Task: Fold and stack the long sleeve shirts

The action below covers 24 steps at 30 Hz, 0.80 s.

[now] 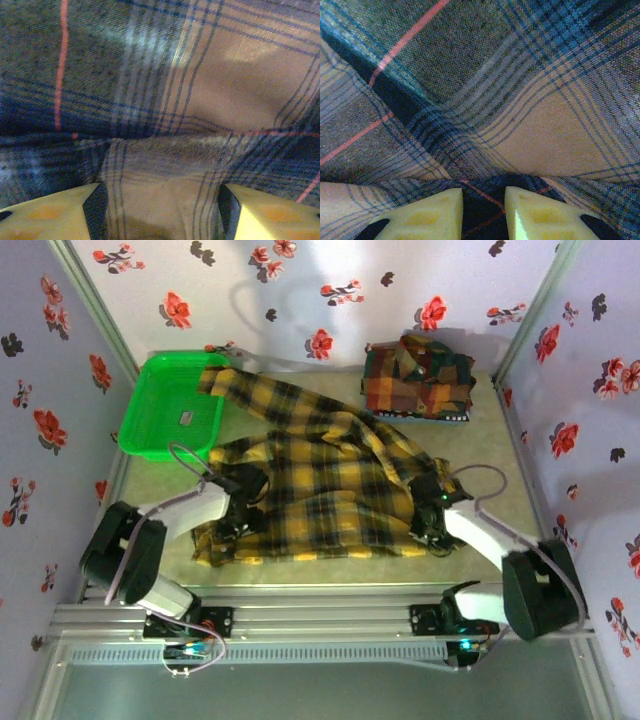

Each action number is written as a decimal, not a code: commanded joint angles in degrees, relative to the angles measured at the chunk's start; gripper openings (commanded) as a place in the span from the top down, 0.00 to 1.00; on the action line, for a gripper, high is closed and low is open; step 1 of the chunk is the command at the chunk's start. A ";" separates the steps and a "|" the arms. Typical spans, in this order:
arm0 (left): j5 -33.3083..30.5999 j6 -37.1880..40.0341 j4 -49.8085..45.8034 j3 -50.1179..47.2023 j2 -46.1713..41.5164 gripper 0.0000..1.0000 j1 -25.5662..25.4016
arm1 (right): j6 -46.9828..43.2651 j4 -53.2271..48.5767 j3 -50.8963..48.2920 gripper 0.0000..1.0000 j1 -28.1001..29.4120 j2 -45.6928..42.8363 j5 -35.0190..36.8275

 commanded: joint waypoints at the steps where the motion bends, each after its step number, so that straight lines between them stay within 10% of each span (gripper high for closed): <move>1: 0.66 -6.51 -7.79 0.39 -6.62 0.33 -1.98 | 6.31 -10.08 1.22 0.69 1.38 -6.38 1.61; 8: -2.29 -0.50 -14.32 19.50 -9.60 0.21 -0.01 | 0.03 -14.51 19.78 0.50 1.50 -9.11 3.32; 13: -0.87 7.97 -9.11 31.20 3.22 0.21 3.91 | -6.37 -8.82 30.98 0.46 1.31 9.56 -3.35; 24: 0.21 7.05 5.88 20.01 14.54 0.22 10.65 | 5.08 6.64 23.58 0.51 0.58 25.99 -1.21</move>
